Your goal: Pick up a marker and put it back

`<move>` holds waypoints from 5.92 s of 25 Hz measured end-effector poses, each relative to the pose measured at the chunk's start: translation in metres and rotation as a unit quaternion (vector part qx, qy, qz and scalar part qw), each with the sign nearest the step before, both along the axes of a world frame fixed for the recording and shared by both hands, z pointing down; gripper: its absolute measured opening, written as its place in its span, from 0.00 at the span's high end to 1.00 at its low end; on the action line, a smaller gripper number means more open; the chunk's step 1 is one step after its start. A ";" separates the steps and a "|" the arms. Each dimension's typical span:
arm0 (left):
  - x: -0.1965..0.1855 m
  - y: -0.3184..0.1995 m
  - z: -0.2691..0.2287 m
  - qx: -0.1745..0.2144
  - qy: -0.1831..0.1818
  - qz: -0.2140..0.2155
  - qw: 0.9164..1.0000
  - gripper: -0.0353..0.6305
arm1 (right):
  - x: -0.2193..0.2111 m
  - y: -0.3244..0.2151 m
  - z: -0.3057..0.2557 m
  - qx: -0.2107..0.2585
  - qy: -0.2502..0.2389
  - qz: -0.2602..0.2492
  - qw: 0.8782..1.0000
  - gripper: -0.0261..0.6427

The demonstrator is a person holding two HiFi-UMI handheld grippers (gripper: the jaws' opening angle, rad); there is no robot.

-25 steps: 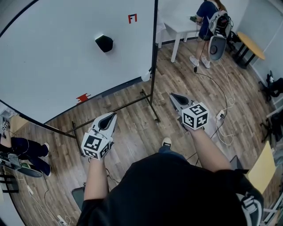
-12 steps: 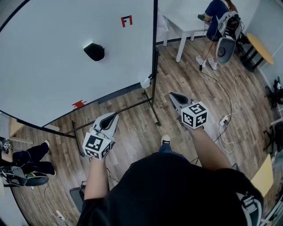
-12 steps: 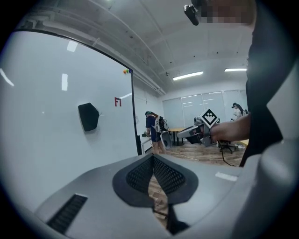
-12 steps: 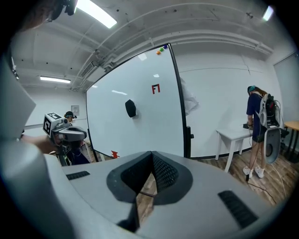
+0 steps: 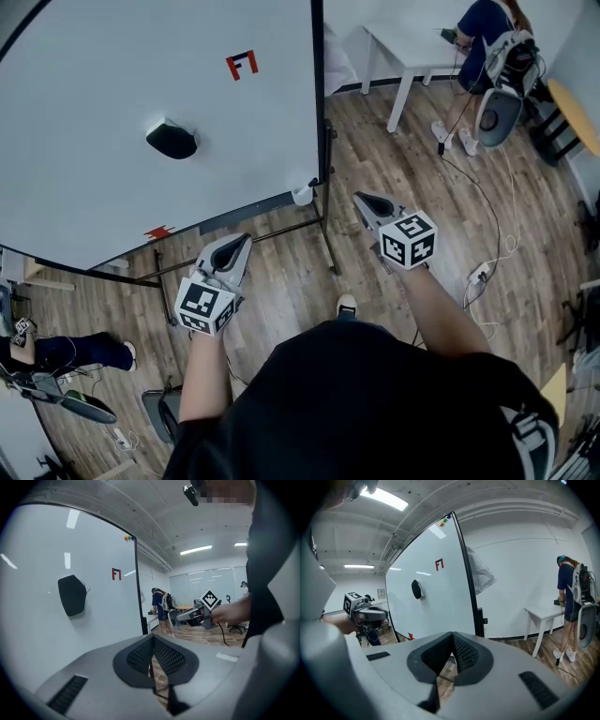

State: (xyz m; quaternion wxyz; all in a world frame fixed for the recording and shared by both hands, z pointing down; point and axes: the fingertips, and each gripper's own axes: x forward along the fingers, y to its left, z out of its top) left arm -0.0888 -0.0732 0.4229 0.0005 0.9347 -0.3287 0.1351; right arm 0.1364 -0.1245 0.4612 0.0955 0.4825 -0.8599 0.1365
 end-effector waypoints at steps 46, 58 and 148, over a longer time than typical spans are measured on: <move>0.037 -0.073 0.028 -0.047 0.019 -0.133 0.990 0.93 | 0.019 -0.116 0.038 -0.016 -0.015 -0.135 0.991 0.97; 0.005 -0.085 0.037 -0.053 0.044 -0.122 0.990 0.93 | -0.012 -0.124 0.068 -0.033 -0.003 -0.123 0.992 0.91; -0.025 -0.109 0.037 -0.058 0.065 -0.072 0.994 0.93 | -0.044 -0.134 0.039 -0.003 0.003 -0.087 0.996 0.85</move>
